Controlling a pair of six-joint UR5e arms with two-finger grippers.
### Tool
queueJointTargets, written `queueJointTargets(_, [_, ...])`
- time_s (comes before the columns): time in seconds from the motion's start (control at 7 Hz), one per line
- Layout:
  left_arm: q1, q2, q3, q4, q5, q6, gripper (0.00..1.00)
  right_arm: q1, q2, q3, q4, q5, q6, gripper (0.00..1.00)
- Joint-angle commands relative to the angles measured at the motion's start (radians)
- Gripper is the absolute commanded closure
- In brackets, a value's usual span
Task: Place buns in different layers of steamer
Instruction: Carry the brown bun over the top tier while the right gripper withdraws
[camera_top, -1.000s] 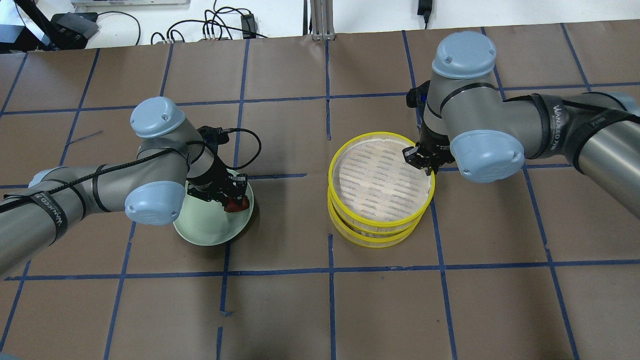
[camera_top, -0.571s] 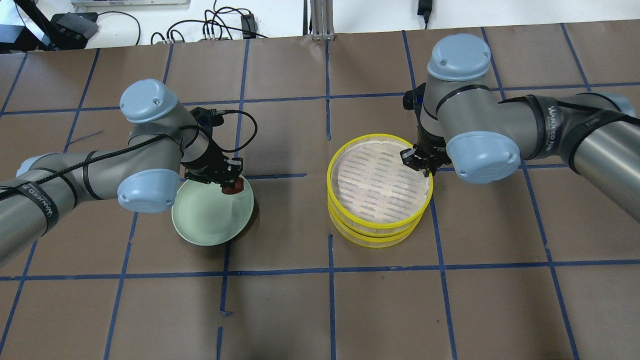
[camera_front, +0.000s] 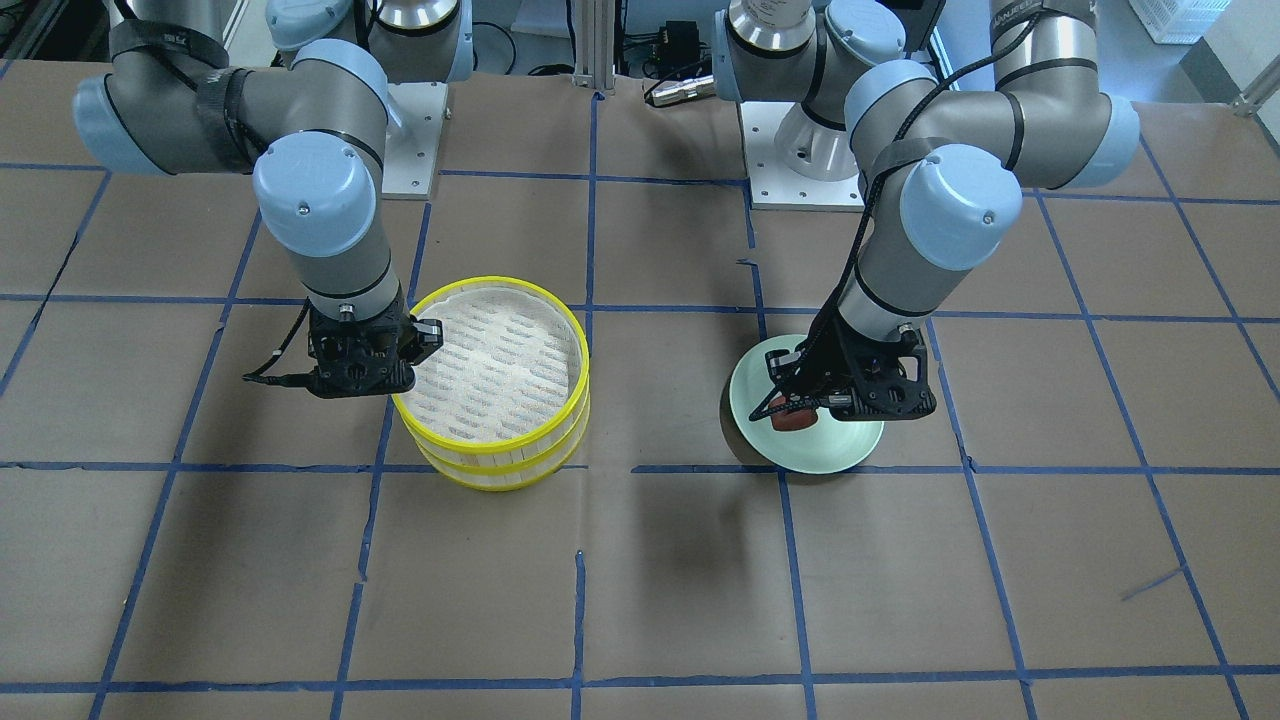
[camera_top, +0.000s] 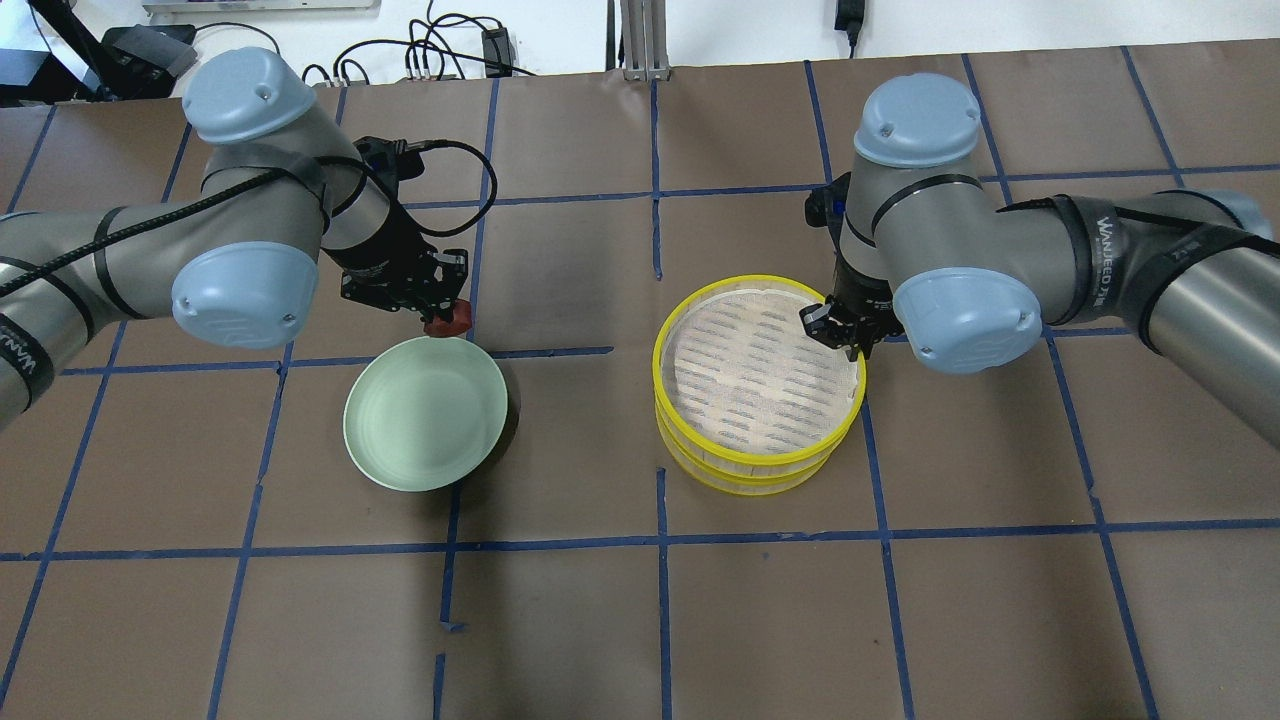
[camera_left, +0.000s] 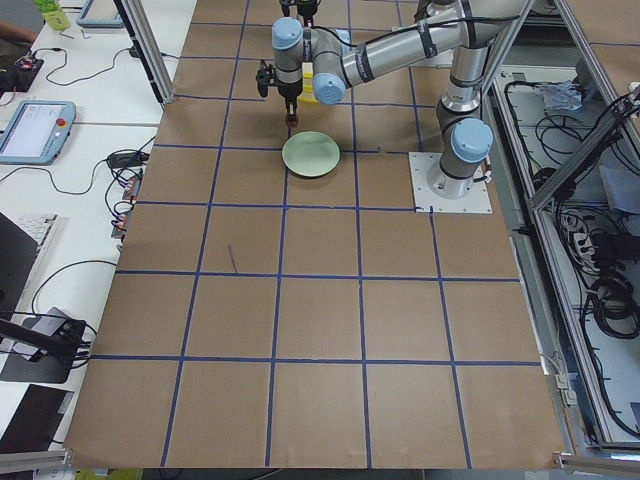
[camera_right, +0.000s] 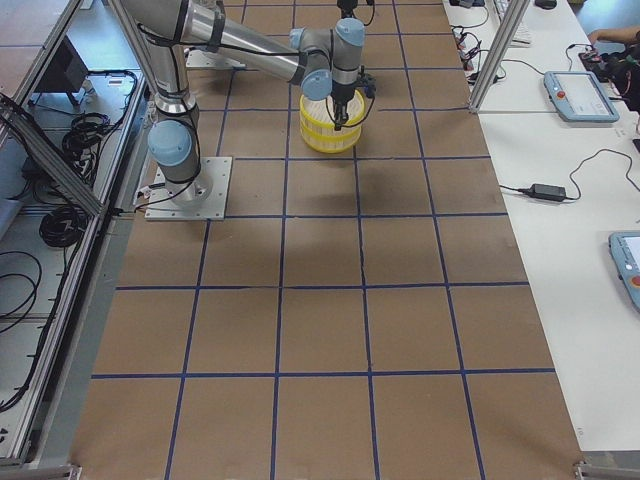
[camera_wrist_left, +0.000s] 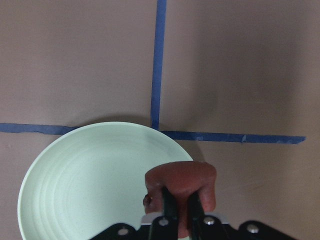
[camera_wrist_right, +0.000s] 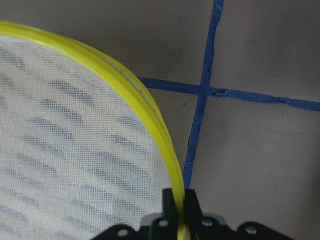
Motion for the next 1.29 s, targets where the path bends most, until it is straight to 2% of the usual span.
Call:
queueJointTargets(0.0, [-0.040, 0.001, 0.033, -0.021, -0.009, -0.101, 0.97, 0.000, 0.000, 0.001, 0.000, 0.001, -0.007, 0.37])
queueJointTargets(0.14, [-0.063, 0.001, 0.045, -0.020, -0.011, -0.152, 0.97, -0.006, 0.000, -0.008, 0.000, 0.002, -0.010, 0.14])
queueJointTargets(0.29, [-0.077, 0.001, 0.053, -0.021, -0.008, -0.172, 0.97, -0.023, -0.012, -0.020, -0.003, 0.057, -0.004, 0.09])
queueJointTargets(0.43, [-0.085, -0.010, 0.055, -0.017, -0.007, -0.207, 0.97, -0.041, -0.058, -0.072, 0.065, 0.086, 0.000, 0.00])
queueJointTargets(0.71, [-0.172, -0.010, 0.070, -0.009, -0.011, -0.348, 0.97, -0.108, -0.146, -0.272, 0.357, 0.117, 0.000, 0.00])
queueJointTargets(0.86, [-0.254, -0.024, 0.102, 0.008, -0.011, -0.496, 0.97, -0.133, -0.147, -0.395, 0.497, 0.122, 0.003, 0.00])
queueJointTargets(1.0, [-0.325, -0.033, 0.146, 0.010, -0.014, -0.607, 0.97, -0.136, -0.143, -0.422, 0.562, 0.116, 0.023, 0.00])
queueJointTargets(1.14, [-0.382, -0.053, 0.173, 0.011, -0.041, -0.711, 0.97, -0.141, -0.152, -0.392, 0.564, 0.108, 0.058, 0.00])
